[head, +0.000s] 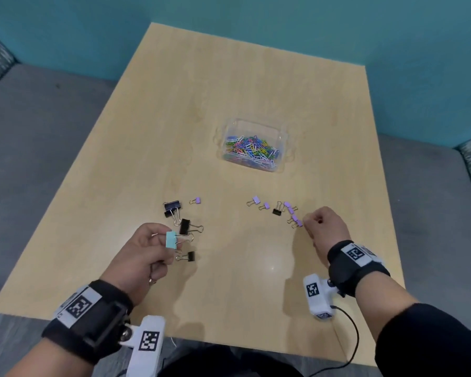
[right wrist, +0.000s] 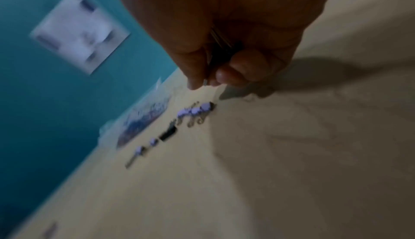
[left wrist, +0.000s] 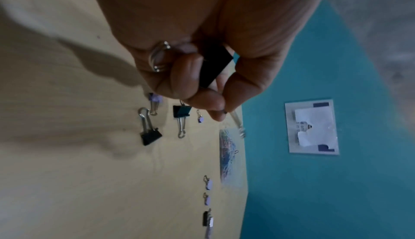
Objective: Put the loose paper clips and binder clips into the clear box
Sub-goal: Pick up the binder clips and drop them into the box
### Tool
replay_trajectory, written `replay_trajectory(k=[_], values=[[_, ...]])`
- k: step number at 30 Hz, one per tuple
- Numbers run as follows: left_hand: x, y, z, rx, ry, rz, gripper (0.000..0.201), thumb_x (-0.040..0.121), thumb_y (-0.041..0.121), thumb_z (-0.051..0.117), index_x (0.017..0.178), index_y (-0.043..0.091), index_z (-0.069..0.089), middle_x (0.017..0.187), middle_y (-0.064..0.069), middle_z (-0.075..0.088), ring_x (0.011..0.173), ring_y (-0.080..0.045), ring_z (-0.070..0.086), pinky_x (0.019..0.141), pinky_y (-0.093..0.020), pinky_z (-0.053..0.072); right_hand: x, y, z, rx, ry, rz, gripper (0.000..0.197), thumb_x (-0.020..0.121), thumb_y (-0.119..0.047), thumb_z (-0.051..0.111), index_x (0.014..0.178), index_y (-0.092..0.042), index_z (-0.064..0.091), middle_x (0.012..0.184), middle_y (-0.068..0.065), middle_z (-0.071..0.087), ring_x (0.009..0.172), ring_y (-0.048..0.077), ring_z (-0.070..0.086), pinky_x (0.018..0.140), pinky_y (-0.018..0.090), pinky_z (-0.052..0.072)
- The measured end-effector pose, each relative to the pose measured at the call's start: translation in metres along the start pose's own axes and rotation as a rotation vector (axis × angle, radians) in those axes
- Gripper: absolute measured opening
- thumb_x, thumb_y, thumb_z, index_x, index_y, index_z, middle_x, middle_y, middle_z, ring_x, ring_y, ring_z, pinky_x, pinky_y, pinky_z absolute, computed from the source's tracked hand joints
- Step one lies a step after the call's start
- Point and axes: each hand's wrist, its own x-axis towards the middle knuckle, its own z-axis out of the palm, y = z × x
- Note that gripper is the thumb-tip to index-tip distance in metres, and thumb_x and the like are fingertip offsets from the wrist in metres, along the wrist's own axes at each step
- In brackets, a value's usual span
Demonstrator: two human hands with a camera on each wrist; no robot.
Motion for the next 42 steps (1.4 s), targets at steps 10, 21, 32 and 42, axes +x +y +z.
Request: replay_trajectory(k=[10,21,32,42], values=[[0.007,0.013,0.002,-0.295,-0.118,-0.096,0.022,0.073,0.003,0.051,0.09,0.015,0.059,0.074,-0.009,0.052,0.058,-0.017,0.048,0.041,-0.023,0.018,0.003,-0.021,0.01,-0.443,-0.12,-0.107,0.021,0.089,-0.033,0.057,0.086,-0.017,0.043,0.075,0.006,0.061,0.063,0.023,0.055,0.057,0.033,0.042],[0.027,0.011,-0.025,0.363,0.083,-0.038,0.015,0.08,0.002,0.065,0.08,0.011,0.054,0.068,-0.019,0.054,0.042,-0.018,0.036,0.037,-0.019,0.025,0.005,-0.035,0.01,-0.783,-0.217,-0.119,0.006,0.087,-0.018,0.041,0.092,-0.015,0.04,0.074,0.005,0.056,0.061,0.021,0.052,0.052,0.029,0.037],[0.027,0.009,-0.022,0.978,0.12,0.106,0.014,0.078,0.023,0.068,0.069,0.026,0.059,0.058,0.01,0.058,0.056,-0.016,0.053,0.061,-0.036,0.047,0.02,-0.052,-0.014,-0.36,-0.155,-0.002,0.015,0.088,-0.01,0.037,0.076,-0.01,0.046,0.07,0.01,0.055,0.054,0.023,0.044,0.049,0.029,0.033],[0.072,0.076,0.018,0.384,0.14,-0.04,0.01,0.082,0.003,0.06,0.073,0.006,0.059,0.061,-0.014,0.049,0.044,-0.016,0.036,0.039,-0.019,0.024,0.131,-0.21,-0.007,0.56,-0.239,0.153,0.029,0.092,0.001,0.035,0.072,-0.005,0.056,0.065,0.008,0.045,0.056,0.019,0.046,0.038,0.016,0.04]])
